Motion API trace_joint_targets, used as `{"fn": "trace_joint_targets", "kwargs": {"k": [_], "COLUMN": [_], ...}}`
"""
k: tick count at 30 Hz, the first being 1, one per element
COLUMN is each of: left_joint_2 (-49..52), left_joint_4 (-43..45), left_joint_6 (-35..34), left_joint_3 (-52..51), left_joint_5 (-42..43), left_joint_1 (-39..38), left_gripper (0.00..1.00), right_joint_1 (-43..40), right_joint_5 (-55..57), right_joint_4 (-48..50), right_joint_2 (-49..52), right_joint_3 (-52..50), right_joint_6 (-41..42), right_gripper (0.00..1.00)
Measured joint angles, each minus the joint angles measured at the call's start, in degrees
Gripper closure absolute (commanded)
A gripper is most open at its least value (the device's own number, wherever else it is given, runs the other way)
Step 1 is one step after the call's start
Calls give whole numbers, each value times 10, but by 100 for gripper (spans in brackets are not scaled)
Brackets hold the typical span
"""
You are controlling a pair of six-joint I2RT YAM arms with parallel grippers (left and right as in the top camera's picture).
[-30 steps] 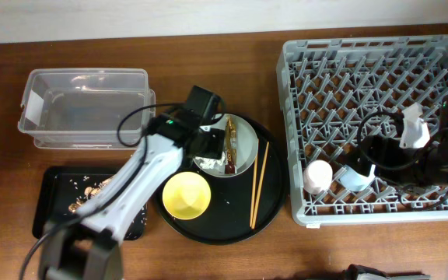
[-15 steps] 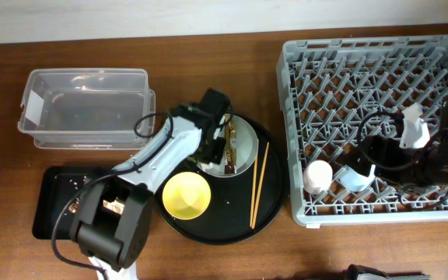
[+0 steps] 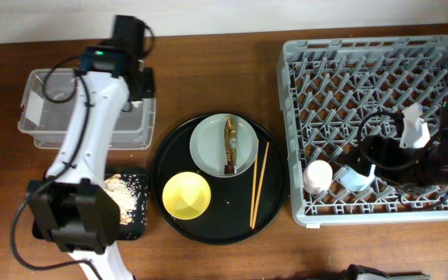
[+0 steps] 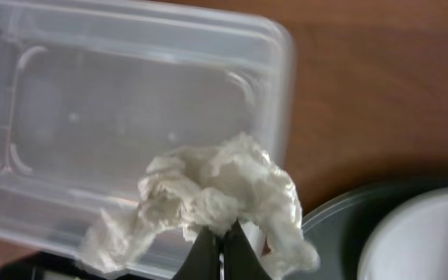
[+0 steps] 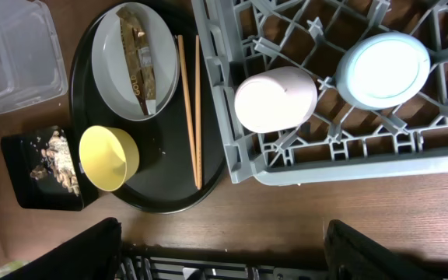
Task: Sort waste into correct bins and load items into the dishwasher rack
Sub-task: 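Pick the white tissue off the plate and drop it in the container, then pick the gold wrapper off the plate and drop it in the container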
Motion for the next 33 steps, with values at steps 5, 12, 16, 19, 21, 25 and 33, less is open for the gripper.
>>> {"fn": "trace_joint_targets", "kwargs": {"k": [5, 12, 16, 19, 21, 25, 33], "left_joint_2": [53, 56, 64, 100, 127, 144, 144], "left_joint_4": [6, -20, 43, 62, 64, 59, 16], "left_joint_6": [7, 19, 15, -10, -30, -59, -71], "left_joint_3": [0, -7, -59, -73, -76, -81, -78], "left_joint_5": [60, 121, 134, 138, 138, 136, 134], "left_joint_1": [52, -106, -214, -256, -267, -269, -268], "left_gripper": [32, 33, 41, 54, 68, 78, 100], "right_joint_1": [0, 0, 0, 0, 0, 0, 0], "right_joint_5": [0, 0, 0, 0, 0, 0, 0], "right_joint_4": [-1, -2, -2, -2, -3, -6, -13], "right_joint_2": [0, 0, 0, 0, 0, 0, 0], "right_joint_3": [0, 0, 0, 0, 0, 0, 0], "right_joint_6": [0, 0, 0, 0, 0, 0, 0], "right_gripper": [16, 16, 16, 16, 16, 16, 16]}}
